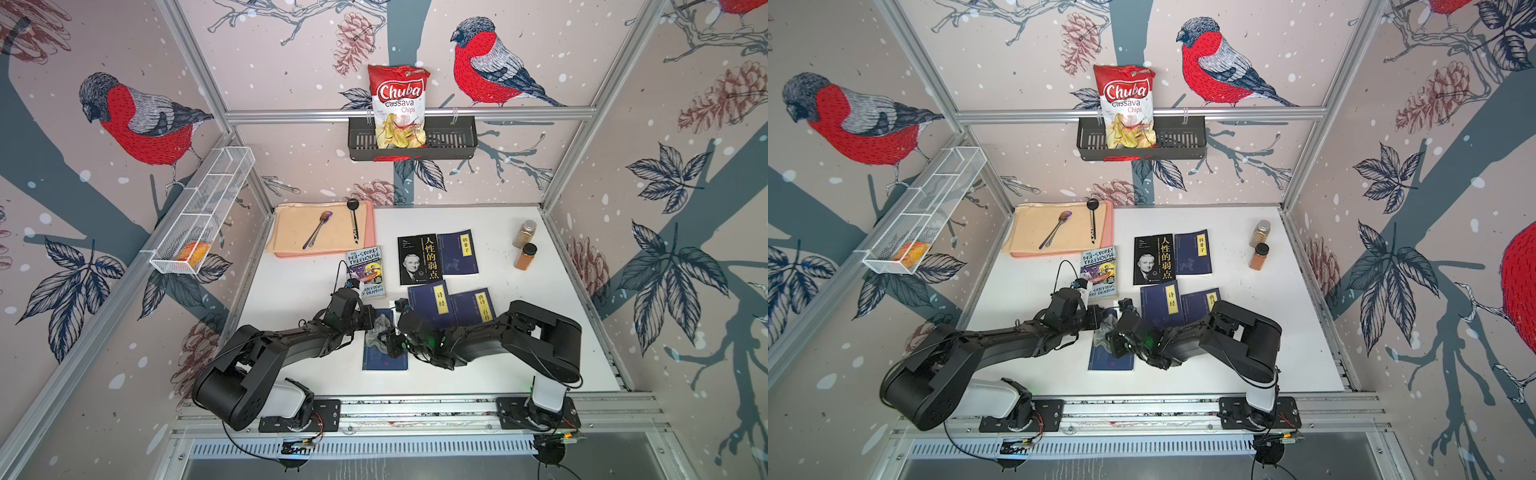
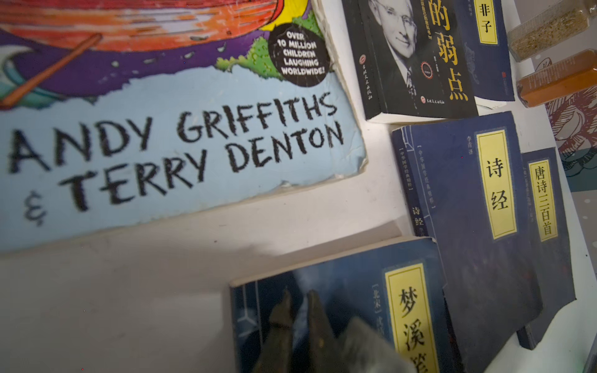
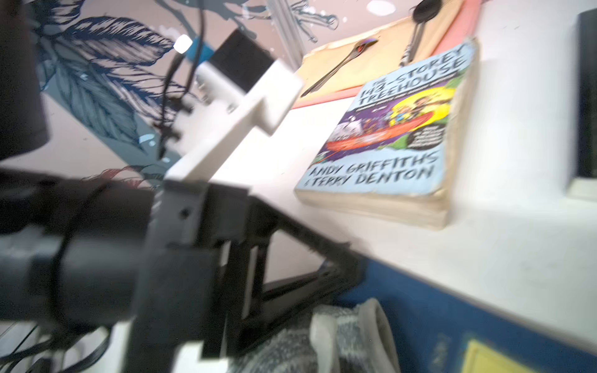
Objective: Wipe the cover of the book
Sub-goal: Wipe the dirt from the cover of the book.
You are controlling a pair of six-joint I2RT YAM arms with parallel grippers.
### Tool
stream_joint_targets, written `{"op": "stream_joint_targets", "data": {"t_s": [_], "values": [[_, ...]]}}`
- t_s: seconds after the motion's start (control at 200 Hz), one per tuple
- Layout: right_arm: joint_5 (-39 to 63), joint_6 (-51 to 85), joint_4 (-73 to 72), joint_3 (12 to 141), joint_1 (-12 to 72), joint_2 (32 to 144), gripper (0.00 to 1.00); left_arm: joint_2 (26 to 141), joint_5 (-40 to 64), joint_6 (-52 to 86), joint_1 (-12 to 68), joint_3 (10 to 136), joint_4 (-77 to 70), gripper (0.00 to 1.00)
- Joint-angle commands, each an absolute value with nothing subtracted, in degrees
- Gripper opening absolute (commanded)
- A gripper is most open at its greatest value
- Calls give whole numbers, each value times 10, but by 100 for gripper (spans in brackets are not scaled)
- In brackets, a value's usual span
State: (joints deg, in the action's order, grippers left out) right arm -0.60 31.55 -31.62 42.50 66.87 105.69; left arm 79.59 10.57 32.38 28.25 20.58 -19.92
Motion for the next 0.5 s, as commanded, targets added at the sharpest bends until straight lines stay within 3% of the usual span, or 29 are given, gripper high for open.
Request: {"op": "stream_joint_targets", "data": {"t_s": [0.0, 0.31, 0.495], "values": [[-13, 288, -253, 431, 665, 1048, 6, 801, 90, 316, 279, 200, -119, 13], [35, 322, -252, 409, 780, 1018, 7, 809, 97, 311, 273, 204, -121, 13], [28, 320, -269, 407, 711, 1049, 6, 803, 97, 312, 273, 201, -121, 13]]}}
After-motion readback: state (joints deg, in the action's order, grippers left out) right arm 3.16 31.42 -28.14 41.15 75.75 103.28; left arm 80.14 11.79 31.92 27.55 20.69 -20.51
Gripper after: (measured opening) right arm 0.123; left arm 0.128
